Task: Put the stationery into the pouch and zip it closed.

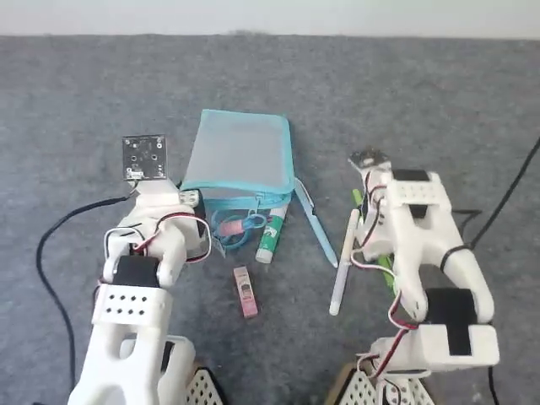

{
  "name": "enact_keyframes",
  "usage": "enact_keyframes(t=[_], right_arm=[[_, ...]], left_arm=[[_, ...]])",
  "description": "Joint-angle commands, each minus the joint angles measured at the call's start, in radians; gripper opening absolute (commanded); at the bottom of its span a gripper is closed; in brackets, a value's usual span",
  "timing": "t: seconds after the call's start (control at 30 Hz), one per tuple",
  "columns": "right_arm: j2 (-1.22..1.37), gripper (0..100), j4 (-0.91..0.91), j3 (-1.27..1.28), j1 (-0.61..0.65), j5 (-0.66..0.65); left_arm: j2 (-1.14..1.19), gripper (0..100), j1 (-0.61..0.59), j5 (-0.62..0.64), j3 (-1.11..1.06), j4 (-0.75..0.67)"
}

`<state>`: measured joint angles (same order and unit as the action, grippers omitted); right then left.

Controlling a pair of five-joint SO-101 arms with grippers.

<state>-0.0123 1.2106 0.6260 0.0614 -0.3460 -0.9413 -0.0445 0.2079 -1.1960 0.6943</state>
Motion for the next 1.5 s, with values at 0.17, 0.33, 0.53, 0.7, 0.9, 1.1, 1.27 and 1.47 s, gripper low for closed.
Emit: enact_keyframes(t=[0.17,0.33,0.53,0.7,0.9,1.1,1.27,1.47], right_arm=[[-0.047,0.2,-0.111,0.095,-0.013,-0.017],[-0.160,0.6,-0.071,0.091,-0.053,-0.020],[-0.446,0.7,0.202,-0.031,-0.018,-0.041],[-0.613,0.7,0.481,-0.196,0.139,-0.087],[-0.595,0.7,0.584,-0.313,0.415,-0.049],[-0.453,0.7,0.582,-0.344,0.587,0.002],[-0.338,0.7,0.582,-0.453,0.587,0.028],[-0.177,0.7,0.584,-0.592,0.588,0.029]], left_arm=[[-0.009,1,-0.009,0.017,0.008,-0.029],[-0.011,1,-0.009,0.017,-0.005,-0.034],[-0.009,1,-0.005,0.018,-0.044,-0.120],[-0.009,1,-0.003,0.021,-0.048,-0.137],[-0.008,1,-0.003,0.021,-0.050,-0.161],[-0.008,1,-0.008,0.021,-0.051,-0.161],[-0.008,1,-0.006,0.020,-0.051,-0.161],[-0.008,1,-0.003,0.017,-0.058,-0.160]])
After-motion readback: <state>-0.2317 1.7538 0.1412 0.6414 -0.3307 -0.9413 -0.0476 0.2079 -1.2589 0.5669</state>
